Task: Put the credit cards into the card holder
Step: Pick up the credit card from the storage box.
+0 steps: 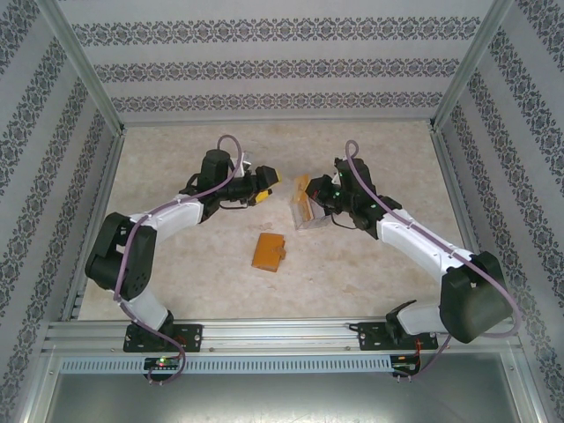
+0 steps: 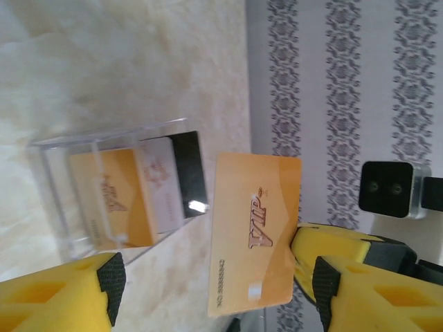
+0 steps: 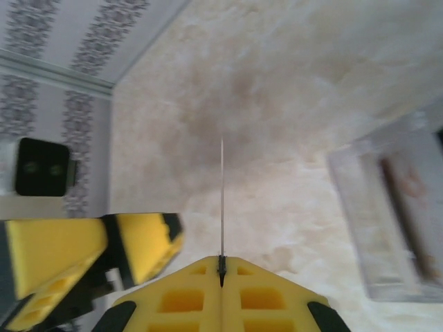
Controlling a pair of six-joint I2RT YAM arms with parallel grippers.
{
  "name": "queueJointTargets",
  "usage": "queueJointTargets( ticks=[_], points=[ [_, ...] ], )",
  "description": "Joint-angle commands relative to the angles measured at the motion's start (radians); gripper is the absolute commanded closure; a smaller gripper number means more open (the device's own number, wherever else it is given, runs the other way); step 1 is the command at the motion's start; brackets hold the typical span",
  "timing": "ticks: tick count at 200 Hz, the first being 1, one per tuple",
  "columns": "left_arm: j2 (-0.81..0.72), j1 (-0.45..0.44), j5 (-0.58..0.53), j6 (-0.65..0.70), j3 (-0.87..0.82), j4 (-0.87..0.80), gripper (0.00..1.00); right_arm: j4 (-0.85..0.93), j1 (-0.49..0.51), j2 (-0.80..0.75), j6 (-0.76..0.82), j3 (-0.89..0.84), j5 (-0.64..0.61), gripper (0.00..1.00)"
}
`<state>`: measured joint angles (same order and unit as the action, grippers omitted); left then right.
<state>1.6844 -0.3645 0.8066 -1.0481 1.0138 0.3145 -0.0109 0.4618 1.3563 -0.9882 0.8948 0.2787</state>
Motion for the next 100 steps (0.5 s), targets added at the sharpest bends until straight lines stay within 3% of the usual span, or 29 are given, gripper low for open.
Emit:
queueJointTargets(
  ticks=[1, 40, 100],
  points=[
    [0.018, 0.010, 0.095, -0.089, 0.039, 0.179, 0.27, -0.180, -0.003, -0.021, -0.092, -0.016, 0.091, 1.00],
    [0.020, 0.010, 0.124, -0.128, 0.039, 0.243, 0.33, -0.254, -0.004, 0.005, -0.137, -0.019, 0.140, 1.00],
    [-0.007, 0.007, 0.091, -0.101, -0.001, 0.274, 0.78, -0.269, -0.011, 0.026, -0.159, -0.040, 0.161, 1.00]
  ],
)
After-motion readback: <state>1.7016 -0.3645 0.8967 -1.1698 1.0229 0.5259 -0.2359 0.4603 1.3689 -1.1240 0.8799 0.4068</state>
